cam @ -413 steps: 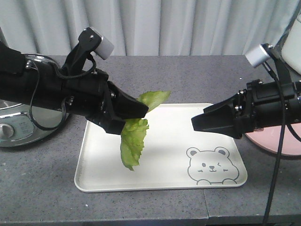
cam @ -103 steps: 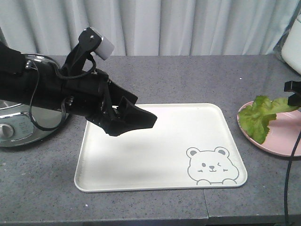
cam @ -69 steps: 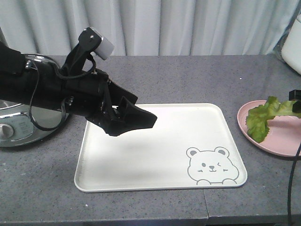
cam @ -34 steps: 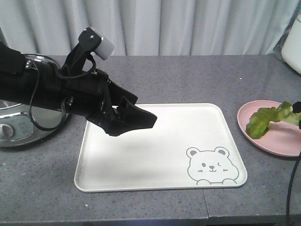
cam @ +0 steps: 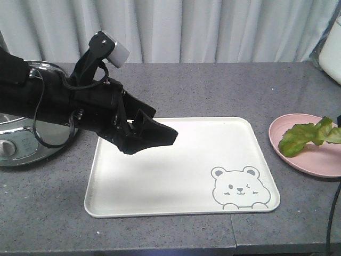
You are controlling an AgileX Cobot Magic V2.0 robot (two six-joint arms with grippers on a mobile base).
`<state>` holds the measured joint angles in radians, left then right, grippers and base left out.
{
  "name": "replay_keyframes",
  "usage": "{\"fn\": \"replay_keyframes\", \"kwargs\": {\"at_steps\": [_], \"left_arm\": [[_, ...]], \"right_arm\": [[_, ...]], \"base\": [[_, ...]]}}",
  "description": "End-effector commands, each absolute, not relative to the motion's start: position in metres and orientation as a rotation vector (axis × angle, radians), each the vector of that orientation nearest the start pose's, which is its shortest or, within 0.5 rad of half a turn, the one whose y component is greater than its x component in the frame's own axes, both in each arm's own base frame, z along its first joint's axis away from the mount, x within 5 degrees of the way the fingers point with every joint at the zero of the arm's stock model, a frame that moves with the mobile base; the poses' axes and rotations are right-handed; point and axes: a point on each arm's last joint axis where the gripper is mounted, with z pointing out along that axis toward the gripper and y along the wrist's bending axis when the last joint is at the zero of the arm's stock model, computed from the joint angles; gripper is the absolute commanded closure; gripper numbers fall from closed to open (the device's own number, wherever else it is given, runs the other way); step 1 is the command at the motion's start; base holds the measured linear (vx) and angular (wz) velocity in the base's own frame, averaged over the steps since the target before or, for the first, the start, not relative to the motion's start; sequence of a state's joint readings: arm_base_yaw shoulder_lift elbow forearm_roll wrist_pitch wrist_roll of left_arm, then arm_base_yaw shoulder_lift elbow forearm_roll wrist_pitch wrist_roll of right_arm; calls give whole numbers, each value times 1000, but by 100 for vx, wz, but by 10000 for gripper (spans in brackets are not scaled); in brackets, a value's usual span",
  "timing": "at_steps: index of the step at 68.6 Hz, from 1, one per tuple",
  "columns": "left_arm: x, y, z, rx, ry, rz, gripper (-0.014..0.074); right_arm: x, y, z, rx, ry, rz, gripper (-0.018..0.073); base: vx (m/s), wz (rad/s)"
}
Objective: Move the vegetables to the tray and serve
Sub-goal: 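Carry the leaf with the right gripper onto the pink plate and release, then lower the right gripper to the plate rim and grasp it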
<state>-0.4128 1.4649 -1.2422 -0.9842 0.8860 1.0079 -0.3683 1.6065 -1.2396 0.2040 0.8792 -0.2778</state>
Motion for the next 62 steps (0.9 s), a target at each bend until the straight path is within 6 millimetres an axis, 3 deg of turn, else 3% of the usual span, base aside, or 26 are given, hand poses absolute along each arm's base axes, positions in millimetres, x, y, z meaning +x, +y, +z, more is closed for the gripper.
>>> {"fn": "replay_keyframes", "kwargs": {"at_steps": [1,15,42,62], "left_arm": [[256,-178,373,1010,1902,-920,31],[256,-178,373,1010,1902,-920,31],[256,-178,373,1010,1902,-920,31],[256,-178,373,1010,1902,-920,31]], "right_arm": [[311,-108,302,243,2581,5,187],[310,-108,306,245,2557,-7,103],[314,-110,309,245,2510,-28,102],[303,-106,333,227,2412,-71,104]], "base": [[0,0],[0,0],[0,0],[0,0]]}}
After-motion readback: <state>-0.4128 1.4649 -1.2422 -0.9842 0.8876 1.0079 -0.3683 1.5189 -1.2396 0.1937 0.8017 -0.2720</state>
